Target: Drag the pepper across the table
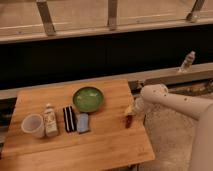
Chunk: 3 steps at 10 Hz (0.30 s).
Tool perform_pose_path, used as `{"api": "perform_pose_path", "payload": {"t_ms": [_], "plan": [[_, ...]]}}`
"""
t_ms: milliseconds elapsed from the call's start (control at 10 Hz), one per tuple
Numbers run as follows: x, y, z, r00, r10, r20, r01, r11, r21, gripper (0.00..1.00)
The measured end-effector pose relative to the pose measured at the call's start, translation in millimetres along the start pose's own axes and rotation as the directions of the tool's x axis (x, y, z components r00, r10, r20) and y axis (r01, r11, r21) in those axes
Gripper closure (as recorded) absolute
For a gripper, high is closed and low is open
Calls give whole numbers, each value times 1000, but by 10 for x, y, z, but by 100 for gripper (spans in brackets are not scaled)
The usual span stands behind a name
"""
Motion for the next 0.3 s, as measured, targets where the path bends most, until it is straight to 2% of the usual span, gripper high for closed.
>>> {"api": "perform_pose_path", "payload": {"t_ms": [100,300], "plan": [[7,-1,5,1000,0,-2,0,1000,0,20],[23,-32,11,1000,-2,-7,2,1000,8,20]]}}
